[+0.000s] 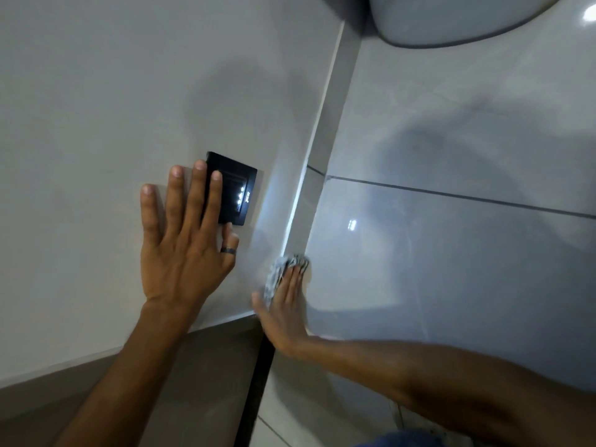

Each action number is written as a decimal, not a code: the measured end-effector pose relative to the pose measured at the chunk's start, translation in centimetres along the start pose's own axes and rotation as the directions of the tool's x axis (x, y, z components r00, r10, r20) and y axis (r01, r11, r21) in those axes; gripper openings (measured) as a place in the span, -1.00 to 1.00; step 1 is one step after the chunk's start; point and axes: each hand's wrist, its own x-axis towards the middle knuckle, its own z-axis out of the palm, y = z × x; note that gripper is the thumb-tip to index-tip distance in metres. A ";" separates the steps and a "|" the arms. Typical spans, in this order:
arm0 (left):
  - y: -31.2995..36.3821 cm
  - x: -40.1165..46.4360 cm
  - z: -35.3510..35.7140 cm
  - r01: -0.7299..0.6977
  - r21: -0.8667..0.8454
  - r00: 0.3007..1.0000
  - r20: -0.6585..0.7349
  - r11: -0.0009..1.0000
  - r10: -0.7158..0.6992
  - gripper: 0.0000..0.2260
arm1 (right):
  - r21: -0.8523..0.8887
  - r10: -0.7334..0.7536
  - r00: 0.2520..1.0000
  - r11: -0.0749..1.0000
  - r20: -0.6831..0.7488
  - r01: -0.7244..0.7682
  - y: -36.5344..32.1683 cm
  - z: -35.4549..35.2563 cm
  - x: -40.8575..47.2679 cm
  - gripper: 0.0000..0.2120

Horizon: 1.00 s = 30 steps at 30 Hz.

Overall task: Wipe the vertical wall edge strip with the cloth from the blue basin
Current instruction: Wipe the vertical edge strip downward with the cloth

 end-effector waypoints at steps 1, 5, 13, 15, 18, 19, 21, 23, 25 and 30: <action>-0.1 0.0 0.0 -0.004 0.001 1.000 0.001 1.000 0.004 -0.30 | 0.007 0.029 0.998 1.000 0.051 -0.029 0.1 0.8 -0.6 -0.02; -0.2 -0.1 0.0 -0.008 -0.001 1.000 -0.001 1.000 0.008 -0.31 | 0.083 0.070 0.990 0.993 0.121 -0.081 -1.5 0.2 -1.3 -0.03; -0.3 -0.3 -0.3 -0.032 0.002 0.999 -0.004 1.000 0.032 -0.34 | 0.088 -0.043 0.954 0.994 -0.296 0.072 -8.2 -10.9 8.6 -0.24; -0.2 -0.3 -0.3 -0.022 0.011 1.000 0.003 1.000 0.022 -0.34 | 0.018 -0.102 0.933 0.993 -0.346 0.115 -9.5 -14.3 12.5 -0.29; 0.0 -0.2 -0.3 -0.016 0.021 1.000 0.011 1.000 0.016 -0.34 | -0.006 -0.138 0.920 0.989 -0.368 0.147 -11.4 -19.2 17.1 -0.34; 0.0 -0.1 -0.3 -0.017 0.021 1.000 0.011 1.000 0.017 -0.34 | 0.005 -0.137 0.922 0.989 -0.363 0.149 -12.0 -20.5 18.2 -0.33; -0.1 -0.1 -0.3 -0.020 0.019 1.000 0.010 1.000 0.020 -0.34 | 0.016 -0.135 0.929 0.989 -0.345 0.150 -12.2 -21.9 19.2 -0.27; -0.2 -0.2 -0.3 -0.022 0.015 1.000 0.012 1.000 0.021 -0.34 | -0.006 -0.158 0.928 0.986 -0.338 0.165 -11.7 -22.0 18.9 -0.21; -0.2 -0.2 -0.2 -0.018 0.003 1.000 0.009 1.000 0.018 -0.34 | -0.038 -0.163 0.929 0.986 -0.333 0.159 -11.0 -21.6 17.8 -0.16; -0.2 -0.2 0.1 -0.019 0.000 1.000 -0.010 1.000 0.019 -0.33 | -0.124 -0.203 0.951 0.976 -0.232 0.178 -8.9 -19.1 14.5 -0.12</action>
